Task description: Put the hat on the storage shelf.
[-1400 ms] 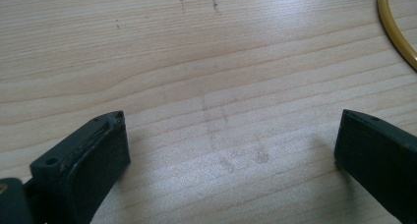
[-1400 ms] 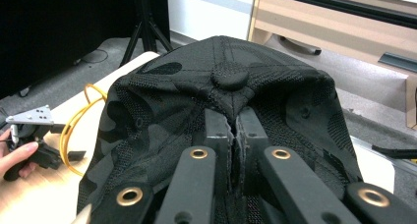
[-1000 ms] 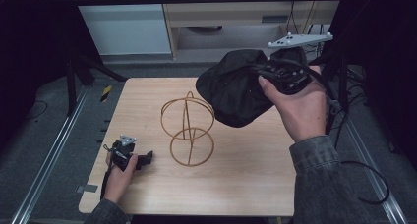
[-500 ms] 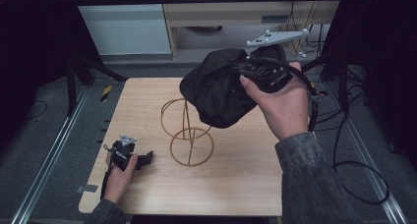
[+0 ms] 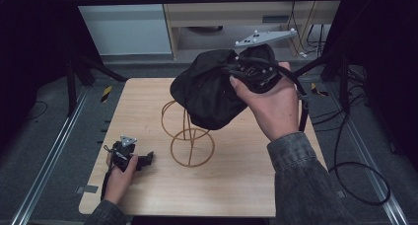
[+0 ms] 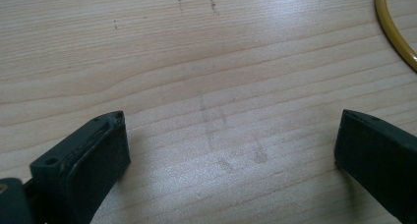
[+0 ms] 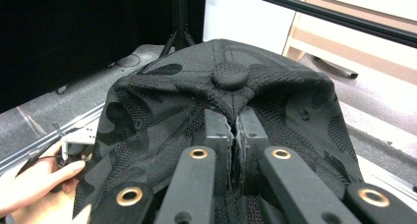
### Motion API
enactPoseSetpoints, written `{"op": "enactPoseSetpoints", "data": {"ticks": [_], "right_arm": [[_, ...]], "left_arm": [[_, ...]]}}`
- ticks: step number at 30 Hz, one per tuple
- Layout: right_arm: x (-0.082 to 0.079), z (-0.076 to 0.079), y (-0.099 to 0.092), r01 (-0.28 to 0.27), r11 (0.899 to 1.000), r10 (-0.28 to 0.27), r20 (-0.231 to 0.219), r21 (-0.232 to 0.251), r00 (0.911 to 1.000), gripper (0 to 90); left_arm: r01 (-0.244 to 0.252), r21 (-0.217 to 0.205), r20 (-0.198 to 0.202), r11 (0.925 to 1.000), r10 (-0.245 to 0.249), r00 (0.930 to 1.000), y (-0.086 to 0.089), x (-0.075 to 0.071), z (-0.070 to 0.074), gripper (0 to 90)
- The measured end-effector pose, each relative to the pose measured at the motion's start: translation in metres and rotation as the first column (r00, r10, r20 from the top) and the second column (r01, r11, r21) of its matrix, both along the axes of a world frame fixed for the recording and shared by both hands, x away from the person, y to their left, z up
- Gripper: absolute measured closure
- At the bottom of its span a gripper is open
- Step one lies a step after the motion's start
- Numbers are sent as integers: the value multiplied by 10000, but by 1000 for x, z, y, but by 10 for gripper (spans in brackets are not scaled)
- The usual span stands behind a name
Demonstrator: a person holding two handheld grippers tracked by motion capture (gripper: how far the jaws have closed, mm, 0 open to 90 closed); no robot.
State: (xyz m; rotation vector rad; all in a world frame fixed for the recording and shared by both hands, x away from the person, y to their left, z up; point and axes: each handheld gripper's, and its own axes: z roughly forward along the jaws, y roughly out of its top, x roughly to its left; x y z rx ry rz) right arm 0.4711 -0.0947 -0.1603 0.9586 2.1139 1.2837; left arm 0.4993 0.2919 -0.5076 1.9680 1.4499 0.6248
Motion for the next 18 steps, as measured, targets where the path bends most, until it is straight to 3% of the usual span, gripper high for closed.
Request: {"op": "enactPoseSetpoints", "data": {"ticks": [18], "right_arm": [[3,-6,19,-453,9989,452,-156,-95,9989,868]], "left_arm": [[18,21,-17,10000,-18,10000,0,0,0,0]]}}
